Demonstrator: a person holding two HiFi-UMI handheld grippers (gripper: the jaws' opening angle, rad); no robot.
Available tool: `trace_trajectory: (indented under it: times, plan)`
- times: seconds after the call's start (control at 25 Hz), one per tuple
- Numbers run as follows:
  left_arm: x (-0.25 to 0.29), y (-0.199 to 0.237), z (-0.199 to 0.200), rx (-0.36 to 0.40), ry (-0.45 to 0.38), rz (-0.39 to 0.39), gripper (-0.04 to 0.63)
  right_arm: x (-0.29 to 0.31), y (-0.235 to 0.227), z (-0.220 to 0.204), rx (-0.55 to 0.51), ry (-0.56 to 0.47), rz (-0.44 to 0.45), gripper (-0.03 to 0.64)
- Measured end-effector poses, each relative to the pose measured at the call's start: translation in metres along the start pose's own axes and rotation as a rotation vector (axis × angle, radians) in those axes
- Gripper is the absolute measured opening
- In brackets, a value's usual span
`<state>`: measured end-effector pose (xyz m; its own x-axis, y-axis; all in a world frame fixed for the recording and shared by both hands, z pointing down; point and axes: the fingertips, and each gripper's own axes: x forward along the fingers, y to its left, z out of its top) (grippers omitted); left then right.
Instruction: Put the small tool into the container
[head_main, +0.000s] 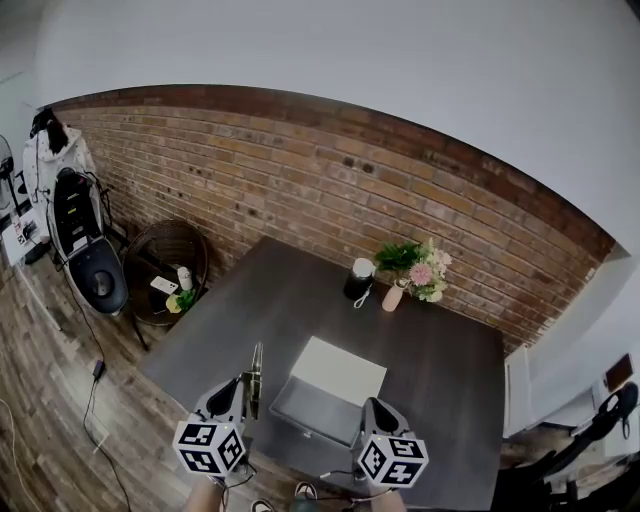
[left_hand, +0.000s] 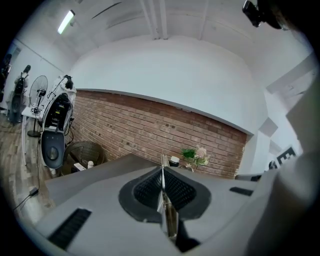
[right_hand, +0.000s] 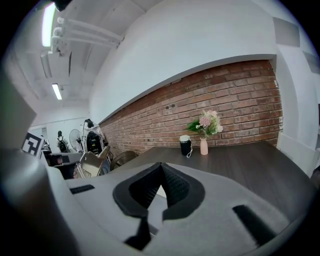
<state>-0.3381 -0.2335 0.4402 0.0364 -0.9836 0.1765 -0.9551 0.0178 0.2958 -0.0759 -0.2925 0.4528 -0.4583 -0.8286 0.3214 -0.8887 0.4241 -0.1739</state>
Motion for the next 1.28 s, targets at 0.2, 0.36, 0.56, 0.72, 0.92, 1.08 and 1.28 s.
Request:
trace_trajectory:
  times: [0.2,0.36,0.56,0.72,0.92,1.08,1.28]
  plan:
    - [0.027,-0.013,-0.001,0.006,0.022,-0.018,0.008,0.017,-0.022,0.014,-0.001,0.0,-0.017,0.002]
    - [0.038,-0.02,-0.001,0.016,0.024,-0.029,0.008,0.024,-0.032,0.017,0.008,-0.005,-0.022,0.002]
    - [0.042,-0.029,-0.005,0.025,0.037,-0.055,0.008,0.019,-0.043,0.013,0.018,0.004,-0.048,0.002]
    - [0.042,-0.036,-0.011,0.029,0.051,-0.074,0.008,0.009,-0.05,0.009,0.024,0.003,-0.07,0.002]
    - [0.046,-0.054,-0.018,0.042,0.075,-0.127,0.008,-0.009,-0.064,0.001,0.048,0.008,-0.119,0.002]
    - [0.046,-0.073,-0.028,0.061,0.099,-0.175,0.008,-0.028,-0.077,-0.012,0.078,0.015,-0.162,0.002]
    - [0.045,-0.093,-0.043,0.084,0.132,-0.226,0.008,-0.047,-0.09,-0.029,0.117,0.018,-0.21,0.002]
